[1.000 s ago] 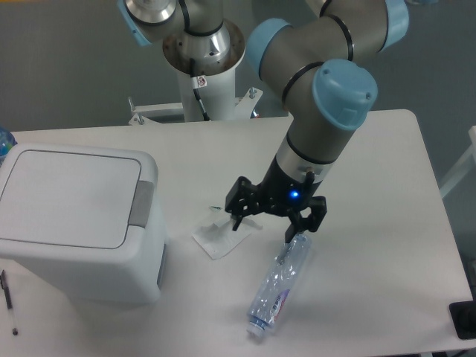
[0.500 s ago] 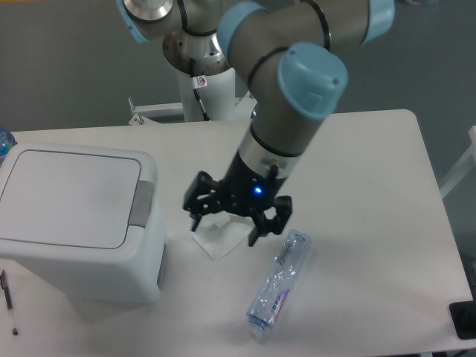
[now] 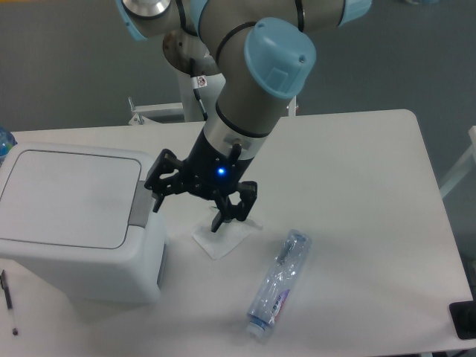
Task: Open the trash can
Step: 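Hook the gripper finger under the grey lid tab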
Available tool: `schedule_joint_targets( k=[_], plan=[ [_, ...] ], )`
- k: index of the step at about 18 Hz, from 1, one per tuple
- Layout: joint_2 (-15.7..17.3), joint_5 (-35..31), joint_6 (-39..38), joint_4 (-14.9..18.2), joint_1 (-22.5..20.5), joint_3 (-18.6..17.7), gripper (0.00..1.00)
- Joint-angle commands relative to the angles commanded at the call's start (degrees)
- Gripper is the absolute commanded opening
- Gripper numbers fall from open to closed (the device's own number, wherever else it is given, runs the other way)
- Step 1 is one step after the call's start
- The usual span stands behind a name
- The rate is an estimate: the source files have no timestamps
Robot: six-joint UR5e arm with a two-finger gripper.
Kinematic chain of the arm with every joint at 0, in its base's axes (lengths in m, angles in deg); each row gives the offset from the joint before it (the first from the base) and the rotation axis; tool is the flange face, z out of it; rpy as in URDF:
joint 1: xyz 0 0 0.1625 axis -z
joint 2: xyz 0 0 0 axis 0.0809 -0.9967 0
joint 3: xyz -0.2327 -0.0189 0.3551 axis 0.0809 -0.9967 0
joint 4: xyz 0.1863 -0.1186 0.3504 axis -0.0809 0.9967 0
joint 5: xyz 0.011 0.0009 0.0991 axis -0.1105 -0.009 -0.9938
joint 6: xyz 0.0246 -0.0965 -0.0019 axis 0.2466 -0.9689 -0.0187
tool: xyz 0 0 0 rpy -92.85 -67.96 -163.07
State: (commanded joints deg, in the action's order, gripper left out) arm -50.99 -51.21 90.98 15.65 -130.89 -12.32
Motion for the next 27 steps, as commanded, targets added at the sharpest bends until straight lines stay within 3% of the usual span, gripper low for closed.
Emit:
schedule_joint_targets(
  k=[27],
  plan=[
    [-0.53,-0.62,-2.02,-0.61,0.62,-1.59,1.00]
  ],
)
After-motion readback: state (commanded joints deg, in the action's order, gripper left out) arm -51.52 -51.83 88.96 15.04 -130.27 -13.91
